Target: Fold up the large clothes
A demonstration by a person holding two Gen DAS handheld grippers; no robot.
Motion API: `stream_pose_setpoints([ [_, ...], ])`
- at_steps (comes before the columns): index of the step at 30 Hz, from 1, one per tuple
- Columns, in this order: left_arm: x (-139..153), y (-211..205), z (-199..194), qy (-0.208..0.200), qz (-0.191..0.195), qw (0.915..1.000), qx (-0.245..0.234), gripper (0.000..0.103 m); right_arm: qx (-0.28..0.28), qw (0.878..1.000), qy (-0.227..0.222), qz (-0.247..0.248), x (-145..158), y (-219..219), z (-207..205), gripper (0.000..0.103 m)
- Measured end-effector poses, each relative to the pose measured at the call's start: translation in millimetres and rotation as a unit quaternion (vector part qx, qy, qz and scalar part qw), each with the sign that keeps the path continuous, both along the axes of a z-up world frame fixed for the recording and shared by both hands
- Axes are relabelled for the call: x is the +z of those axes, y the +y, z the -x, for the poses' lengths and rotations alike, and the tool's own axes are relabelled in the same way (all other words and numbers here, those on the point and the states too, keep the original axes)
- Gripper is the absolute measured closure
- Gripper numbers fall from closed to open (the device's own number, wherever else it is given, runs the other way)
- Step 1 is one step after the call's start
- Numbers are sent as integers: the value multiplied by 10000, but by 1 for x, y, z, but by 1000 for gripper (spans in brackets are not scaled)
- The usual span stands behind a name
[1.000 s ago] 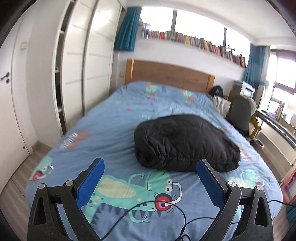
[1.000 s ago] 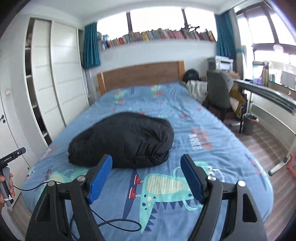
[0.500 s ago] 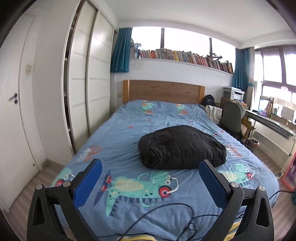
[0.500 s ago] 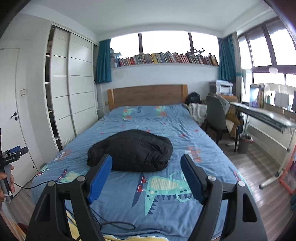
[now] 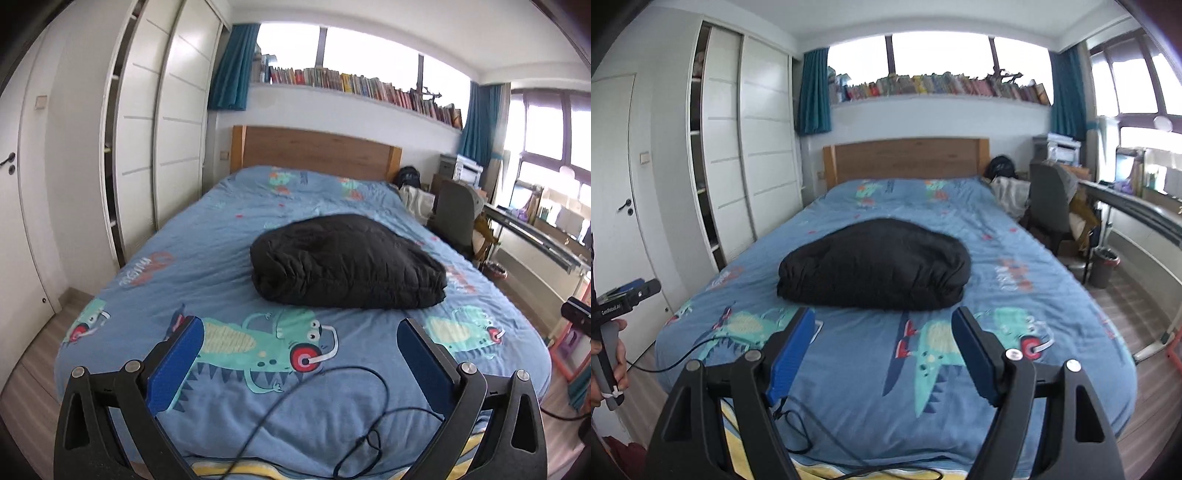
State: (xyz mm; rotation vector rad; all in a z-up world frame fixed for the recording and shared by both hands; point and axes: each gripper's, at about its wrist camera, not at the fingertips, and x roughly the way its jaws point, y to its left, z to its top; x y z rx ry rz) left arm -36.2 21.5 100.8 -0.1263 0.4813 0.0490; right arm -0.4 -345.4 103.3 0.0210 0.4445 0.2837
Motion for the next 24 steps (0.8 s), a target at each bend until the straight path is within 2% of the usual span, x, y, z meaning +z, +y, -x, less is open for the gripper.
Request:
stream_pose_setpoints([
  [9, -27, -8, -59, 497, -76, 9985, 225, 1, -45, 9996, 261, -99, -32, 24, -61, 27],
  [14, -37, -7, -84, 602, -134, 9975, 352, 1, -212, 9989, 398, -90, -49, 30, -88, 27],
  [24, -54, -11, -103, 687, -357, 9955, 540, 1, -415, 9974, 575, -137, -68, 28, -112, 27],
])
